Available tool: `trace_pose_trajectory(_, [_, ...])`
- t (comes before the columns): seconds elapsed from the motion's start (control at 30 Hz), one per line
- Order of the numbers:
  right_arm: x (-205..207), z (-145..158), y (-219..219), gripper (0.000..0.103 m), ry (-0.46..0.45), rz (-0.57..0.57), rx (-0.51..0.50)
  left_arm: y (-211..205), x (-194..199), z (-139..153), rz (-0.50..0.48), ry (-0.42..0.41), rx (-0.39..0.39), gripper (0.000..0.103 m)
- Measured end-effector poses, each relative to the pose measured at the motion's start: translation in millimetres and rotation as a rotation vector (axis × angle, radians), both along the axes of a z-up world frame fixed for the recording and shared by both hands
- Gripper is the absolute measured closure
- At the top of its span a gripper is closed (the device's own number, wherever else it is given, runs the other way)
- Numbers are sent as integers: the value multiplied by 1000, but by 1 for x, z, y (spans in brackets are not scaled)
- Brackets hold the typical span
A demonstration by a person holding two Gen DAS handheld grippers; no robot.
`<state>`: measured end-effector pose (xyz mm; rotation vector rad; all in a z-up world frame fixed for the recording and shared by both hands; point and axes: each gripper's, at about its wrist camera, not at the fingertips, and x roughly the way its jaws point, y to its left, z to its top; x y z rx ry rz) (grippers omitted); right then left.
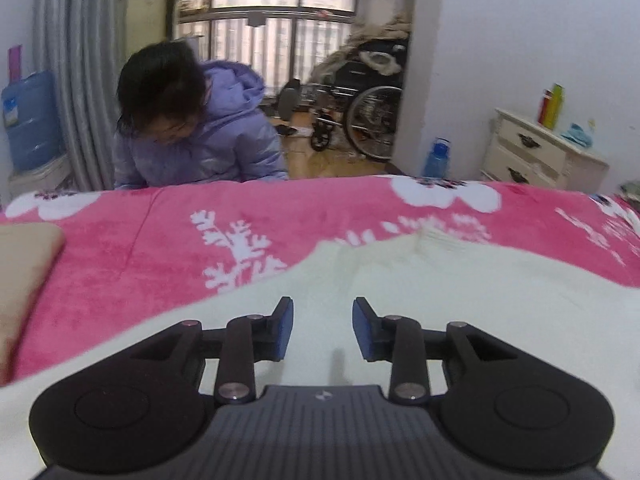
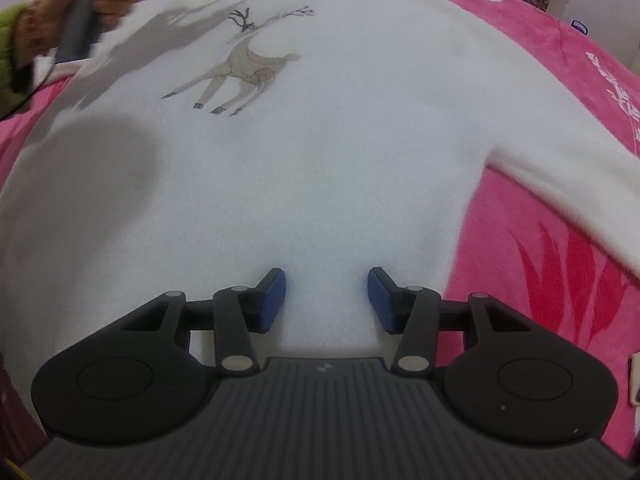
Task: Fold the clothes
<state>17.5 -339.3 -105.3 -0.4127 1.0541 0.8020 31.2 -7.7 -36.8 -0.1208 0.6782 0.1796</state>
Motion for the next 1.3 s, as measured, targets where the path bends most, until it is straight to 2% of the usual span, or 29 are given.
trace_pose_trajectory(0.07, [-1,0,0,56,-6,-5,1,-9,-21,13,-35,35,-14,66])
trace_pose_trajectory(0.2, [-4,0,1,56,-21,-16,0,-43,-76,19,-162,140,-67,63])
trace_pose_trajectory(0.33, [-10,2,2,56,-48,-29,-12,-83,-127,11,-275,231,-89,61])
trace_pose_trajectory(0.4, [-14,3,2,56,-64,-40,-20,-97,-147,5,-305,250,-96,61])
trace_pose_trajectory(0.6, [-40,11,0,56,-111,-24,-75,-120,-178,-19,-299,334,-63,60])
trace_pose_trajectory(0.67, [-52,12,-5,56,-101,-8,-86,-123,-181,-27,-285,352,-48,60])
trace_pose_trajectory(0.83, [-89,14,-24,56,-46,28,-109,-136,-206,-32,-281,358,-2,57])
trace_pose_trajectory(0.97, [-103,22,-34,56,61,94,-124,-136,-213,-28,-266,375,-6,57])
trace_pose_trajectory(1.07, [-69,44,-42,57,13,47,-96,-136,-211,-23,-267,380,11,57])
trace_pose_trajectory(1.2, [25,67,-64,59,-161,-227,-22,-138,-205,-14,-263,359,33,57])
trace_pose_trajectory(1.23, [47,65,-69,67,-197,-285,-20,-138,-203,-12,-262,353,31,57])
trace_pose_trajectory(1.3, [92,55,-77,80,-205,-399,-1,-140,-200,-11,-260,347,29,57])
